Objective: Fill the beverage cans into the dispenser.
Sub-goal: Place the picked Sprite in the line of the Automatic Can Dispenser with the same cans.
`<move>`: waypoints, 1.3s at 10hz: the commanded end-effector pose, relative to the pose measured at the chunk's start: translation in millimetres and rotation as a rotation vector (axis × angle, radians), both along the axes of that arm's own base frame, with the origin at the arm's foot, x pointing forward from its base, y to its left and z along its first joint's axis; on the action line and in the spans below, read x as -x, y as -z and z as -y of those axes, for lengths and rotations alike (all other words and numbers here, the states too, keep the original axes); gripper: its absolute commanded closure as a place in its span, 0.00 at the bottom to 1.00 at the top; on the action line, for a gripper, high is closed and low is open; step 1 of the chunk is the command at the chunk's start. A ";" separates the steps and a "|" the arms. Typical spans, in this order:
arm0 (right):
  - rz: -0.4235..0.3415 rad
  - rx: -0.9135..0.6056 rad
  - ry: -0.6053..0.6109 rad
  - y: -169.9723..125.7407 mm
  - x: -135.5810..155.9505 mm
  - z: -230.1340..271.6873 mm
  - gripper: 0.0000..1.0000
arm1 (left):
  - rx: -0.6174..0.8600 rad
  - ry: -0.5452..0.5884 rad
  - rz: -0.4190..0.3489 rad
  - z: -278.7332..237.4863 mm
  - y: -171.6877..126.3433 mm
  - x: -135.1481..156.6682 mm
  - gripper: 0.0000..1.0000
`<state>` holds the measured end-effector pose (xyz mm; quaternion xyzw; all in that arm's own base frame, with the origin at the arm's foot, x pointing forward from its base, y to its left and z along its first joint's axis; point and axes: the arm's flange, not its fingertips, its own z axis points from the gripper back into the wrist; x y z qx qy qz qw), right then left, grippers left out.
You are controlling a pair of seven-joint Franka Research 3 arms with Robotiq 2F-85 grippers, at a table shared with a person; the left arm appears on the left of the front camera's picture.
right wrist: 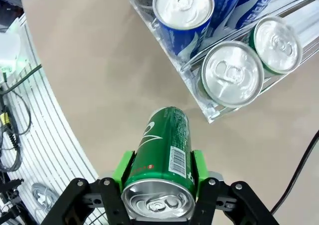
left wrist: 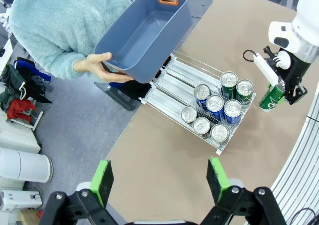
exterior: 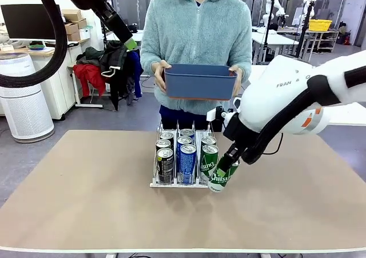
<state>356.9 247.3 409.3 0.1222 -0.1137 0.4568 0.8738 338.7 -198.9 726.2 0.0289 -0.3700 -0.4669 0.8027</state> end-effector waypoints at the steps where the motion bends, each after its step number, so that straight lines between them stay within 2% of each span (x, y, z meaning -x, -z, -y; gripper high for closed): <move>1: 0.056 0.051 0.024 -7.9 -4.8 -12.3 0.41 | 0.002 -0.004 -0.010 0.0 0.1 0.0 0.00; 2: 0.000 0.000 0.000 0.0 0.0 0.0 0.41 | 0.002 -0.004 -0.010 0.0 0.1 0.0 0.00; 3: 0.000 0.000 0.000 0.0 0.0 0.0 0.41 | 0.002 -0.004 -0.010 0.0 0.1 0.0 0.00; 7: 0.075 0.054 0.001 -15.5 -15.6 -13.2 0.41 | 0.002 -0.004 -0.010 0.0 0.1 0.0 0.00; 9: 0.053 0.042 0.006 -24.5 -24.6 -15.8 0.41 | 0.002 -0.004 -0.010 0.0 0.1 0.0 0.00; 13: 0.109 0.035 0.021 -20.5 -66.2 -14.4 0.41 | 0.002 -0.004 -0.010 0.0 0.1 0.0 0.00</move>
